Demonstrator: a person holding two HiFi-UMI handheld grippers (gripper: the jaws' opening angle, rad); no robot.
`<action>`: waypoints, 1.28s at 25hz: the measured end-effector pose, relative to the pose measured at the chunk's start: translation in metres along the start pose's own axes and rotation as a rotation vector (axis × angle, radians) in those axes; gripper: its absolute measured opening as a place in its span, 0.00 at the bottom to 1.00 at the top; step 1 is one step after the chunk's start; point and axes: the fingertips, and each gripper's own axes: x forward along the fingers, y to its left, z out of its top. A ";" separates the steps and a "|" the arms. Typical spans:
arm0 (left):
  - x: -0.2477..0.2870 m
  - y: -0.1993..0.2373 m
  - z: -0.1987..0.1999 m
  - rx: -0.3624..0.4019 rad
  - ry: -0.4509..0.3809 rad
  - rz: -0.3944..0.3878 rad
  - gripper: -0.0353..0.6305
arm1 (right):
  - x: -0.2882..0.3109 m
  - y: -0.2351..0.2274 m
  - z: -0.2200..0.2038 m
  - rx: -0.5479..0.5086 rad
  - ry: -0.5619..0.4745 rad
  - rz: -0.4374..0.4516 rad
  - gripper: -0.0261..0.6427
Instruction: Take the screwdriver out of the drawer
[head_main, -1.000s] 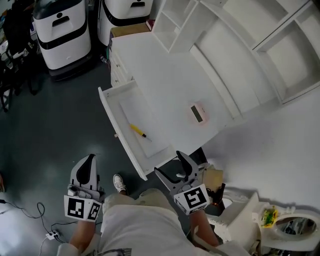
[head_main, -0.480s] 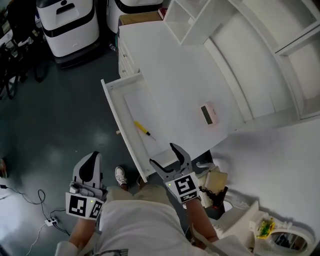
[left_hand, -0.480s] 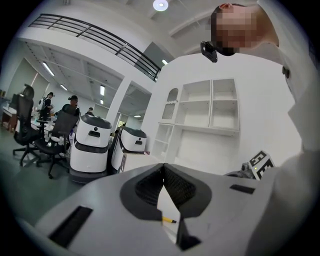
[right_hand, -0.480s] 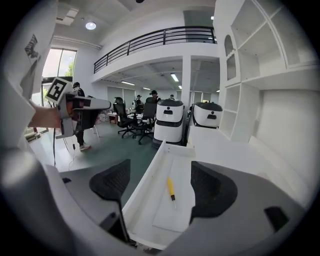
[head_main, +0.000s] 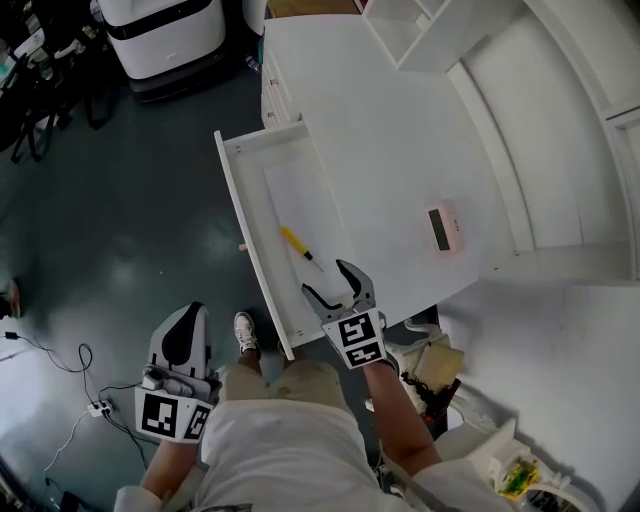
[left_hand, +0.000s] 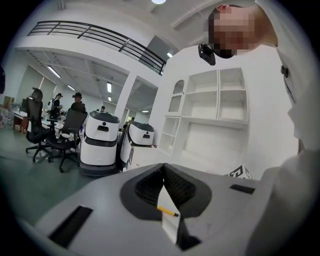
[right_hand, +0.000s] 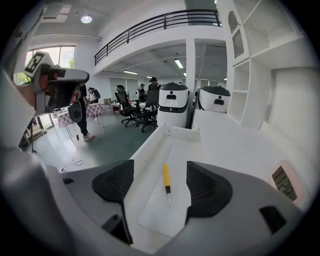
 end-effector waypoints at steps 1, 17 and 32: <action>0.001 0.000 -0.002 -0.002 0.005 0.008 0.08 | 0.007 -0.003 -0.004 -0.002 0.011 0.002 0.53; 0.016 0.002 -0.040 -0.014 0.096 0.055 0.08 | 0.120 -0.011 -0.066 -0.087 0.214 0.061 0.47; 0.029 -0.003 -0.054 -0.027 0.125 0.062 0.08 | 0.162 -0.028 -0.084 -0.089 0.283 0.055 0.42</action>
